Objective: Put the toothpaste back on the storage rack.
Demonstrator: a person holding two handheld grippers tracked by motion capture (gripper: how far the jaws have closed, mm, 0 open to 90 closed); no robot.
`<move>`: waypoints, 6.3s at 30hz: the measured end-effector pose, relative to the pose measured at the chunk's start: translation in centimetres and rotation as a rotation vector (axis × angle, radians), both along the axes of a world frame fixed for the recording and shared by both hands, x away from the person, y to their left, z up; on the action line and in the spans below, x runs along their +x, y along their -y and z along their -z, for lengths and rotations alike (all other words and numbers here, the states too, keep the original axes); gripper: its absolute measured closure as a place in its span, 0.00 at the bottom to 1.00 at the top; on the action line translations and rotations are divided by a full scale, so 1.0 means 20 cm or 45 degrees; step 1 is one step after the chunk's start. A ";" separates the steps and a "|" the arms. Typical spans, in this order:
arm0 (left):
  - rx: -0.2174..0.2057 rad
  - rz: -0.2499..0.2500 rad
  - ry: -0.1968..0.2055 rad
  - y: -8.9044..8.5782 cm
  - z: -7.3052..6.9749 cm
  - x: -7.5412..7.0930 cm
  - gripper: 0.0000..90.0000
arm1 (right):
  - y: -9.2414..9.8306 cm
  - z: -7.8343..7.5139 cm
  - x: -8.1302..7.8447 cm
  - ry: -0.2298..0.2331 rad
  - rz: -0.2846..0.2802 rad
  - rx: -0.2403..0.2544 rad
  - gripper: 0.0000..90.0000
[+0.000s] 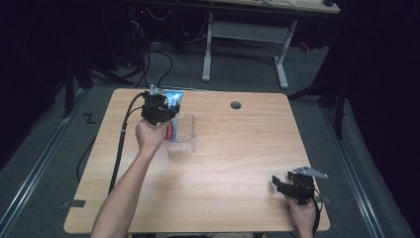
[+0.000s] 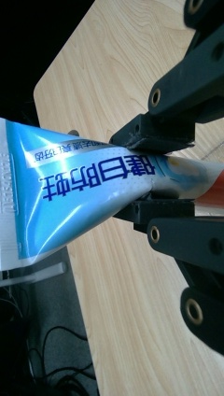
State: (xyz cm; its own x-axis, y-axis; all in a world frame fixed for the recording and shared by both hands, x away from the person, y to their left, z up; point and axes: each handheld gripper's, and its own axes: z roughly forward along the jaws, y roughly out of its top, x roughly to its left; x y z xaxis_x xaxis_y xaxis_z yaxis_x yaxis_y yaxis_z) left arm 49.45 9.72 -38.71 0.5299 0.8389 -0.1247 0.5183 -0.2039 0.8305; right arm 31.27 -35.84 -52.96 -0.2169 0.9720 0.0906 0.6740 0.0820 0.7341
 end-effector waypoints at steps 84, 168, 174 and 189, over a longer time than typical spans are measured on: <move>0.056 -0.012 -0.020 -0.08 0.03 -0.05 0.54 | 0.00 0.00 0.00 0.000 0.000 -0.002 0.32; -0.056 -0.181 0.087 -0.55 0.01 -0.48 0.53 | -0.01 0.00 0.00 0.003 -0.007 -0.018 0.32; -0.059 -0.193 0.084 -0.57 0.02 -0.50 0.53 | -0.01 0.00 0.00 0.003 -0.007 -0.019 0.32; -0.069 -0.237 0.067 -0.64 0.07 -0.54 0.52 | -0.01 0.00 0.00 0.000 -0.006 -0.019 0.32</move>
